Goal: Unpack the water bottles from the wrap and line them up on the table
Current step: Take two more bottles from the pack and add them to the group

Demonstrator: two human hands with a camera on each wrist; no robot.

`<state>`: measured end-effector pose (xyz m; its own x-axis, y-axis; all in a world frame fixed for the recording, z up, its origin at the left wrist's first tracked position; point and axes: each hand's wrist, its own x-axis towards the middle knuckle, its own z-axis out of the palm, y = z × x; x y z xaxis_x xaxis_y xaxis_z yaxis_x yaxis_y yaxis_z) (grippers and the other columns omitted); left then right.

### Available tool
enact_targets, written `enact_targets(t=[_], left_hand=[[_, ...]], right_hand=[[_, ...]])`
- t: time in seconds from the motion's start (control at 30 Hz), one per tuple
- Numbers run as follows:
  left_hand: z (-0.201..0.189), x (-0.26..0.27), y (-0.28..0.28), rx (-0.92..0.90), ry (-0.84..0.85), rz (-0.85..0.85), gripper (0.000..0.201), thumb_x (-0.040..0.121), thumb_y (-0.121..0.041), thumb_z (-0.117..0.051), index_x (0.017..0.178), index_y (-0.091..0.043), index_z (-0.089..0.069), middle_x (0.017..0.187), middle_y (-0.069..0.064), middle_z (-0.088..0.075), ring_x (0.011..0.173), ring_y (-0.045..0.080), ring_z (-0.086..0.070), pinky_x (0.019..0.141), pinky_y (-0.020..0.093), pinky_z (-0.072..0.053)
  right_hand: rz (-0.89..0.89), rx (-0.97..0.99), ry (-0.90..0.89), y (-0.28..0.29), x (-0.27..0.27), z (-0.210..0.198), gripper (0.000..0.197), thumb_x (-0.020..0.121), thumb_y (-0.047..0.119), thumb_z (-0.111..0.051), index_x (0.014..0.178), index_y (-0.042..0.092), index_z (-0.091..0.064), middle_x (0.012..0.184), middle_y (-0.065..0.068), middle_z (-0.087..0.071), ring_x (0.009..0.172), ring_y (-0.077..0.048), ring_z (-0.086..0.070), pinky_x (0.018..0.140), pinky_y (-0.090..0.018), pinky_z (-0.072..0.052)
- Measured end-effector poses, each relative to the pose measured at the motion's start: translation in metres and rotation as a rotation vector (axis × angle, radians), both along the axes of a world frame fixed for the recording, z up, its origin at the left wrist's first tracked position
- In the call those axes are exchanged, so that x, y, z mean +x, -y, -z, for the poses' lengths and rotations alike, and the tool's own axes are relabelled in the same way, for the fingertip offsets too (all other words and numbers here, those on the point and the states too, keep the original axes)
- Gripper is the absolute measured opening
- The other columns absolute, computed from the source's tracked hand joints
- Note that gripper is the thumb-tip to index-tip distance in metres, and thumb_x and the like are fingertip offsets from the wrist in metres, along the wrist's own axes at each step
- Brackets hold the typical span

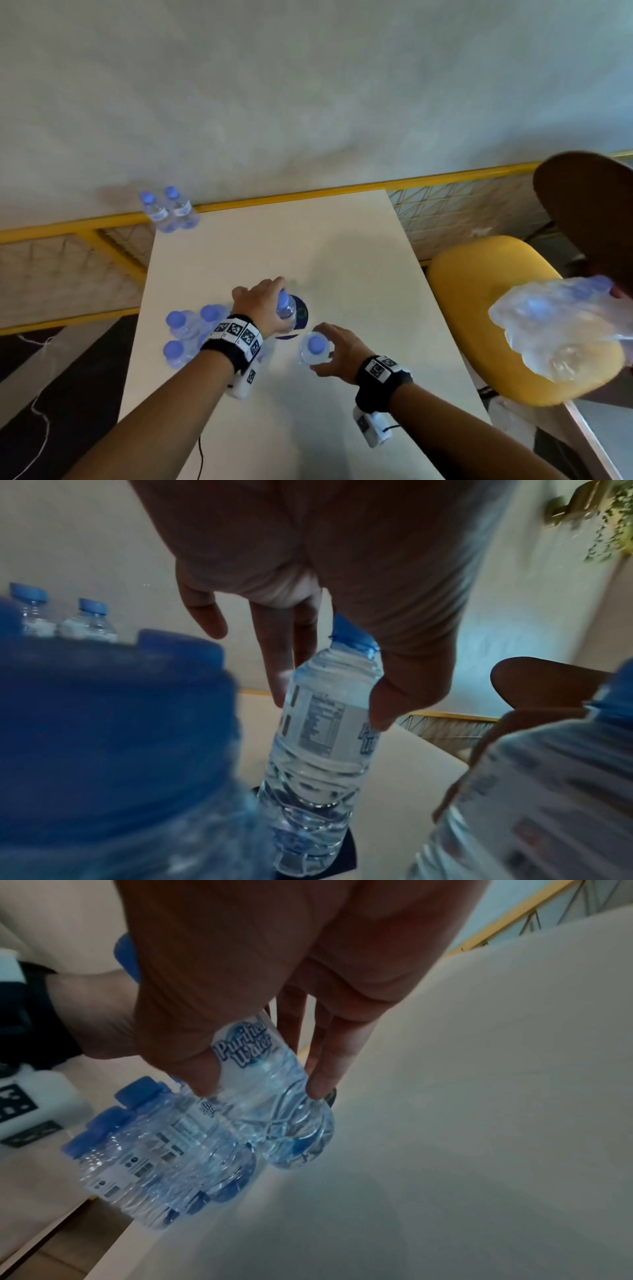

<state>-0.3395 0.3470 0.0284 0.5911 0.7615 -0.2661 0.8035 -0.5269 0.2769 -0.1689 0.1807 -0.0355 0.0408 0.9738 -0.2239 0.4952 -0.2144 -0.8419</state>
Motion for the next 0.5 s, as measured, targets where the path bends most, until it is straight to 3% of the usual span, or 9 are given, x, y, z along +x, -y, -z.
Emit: enact_targets(t=[0.23, 0.5], left_hand=[[0.015, -0.014, -0.022, -0.074, -0.103, 0.043, 0.052, 0.066, -0.043, -0.075, 0.1, -0.033, -0.037, 0.092, -0.009, -0.057, 0.079, 0.022, -0.057, 0.086, 0.042, -0.038], [0.021, -0.023, -0.022, -0.044, -0.066, 0.145, 0.046, 0.076, -0.051, -0.071, 0.11, -0.031, -0.049, 0.094, -0.007, -0.061, 0.079, 0.022, -0.062, 0.082, 0.04, -0.049]], right_hand=[[0.101, -0.026, 0.043, -0.039, -0.049, 0.026, 0.054, 0.061, 0.035, -0.085, 0.107, 0.032, -0.056, 0.102, 0.008, -0.065, 0.088, -0.017, -0.061, 0.076, -0.042, -0.059], [0.083, -0.054, 0.113, -0.042, -0.07, 0.037, 0.066, 0.063, 0.04, -0.082, 0.121, 0.036, -0.051, 0.116, 0.01, -0.059, 0.1, -0.015, -0.06, 0.082, -0.04, -0.059]])
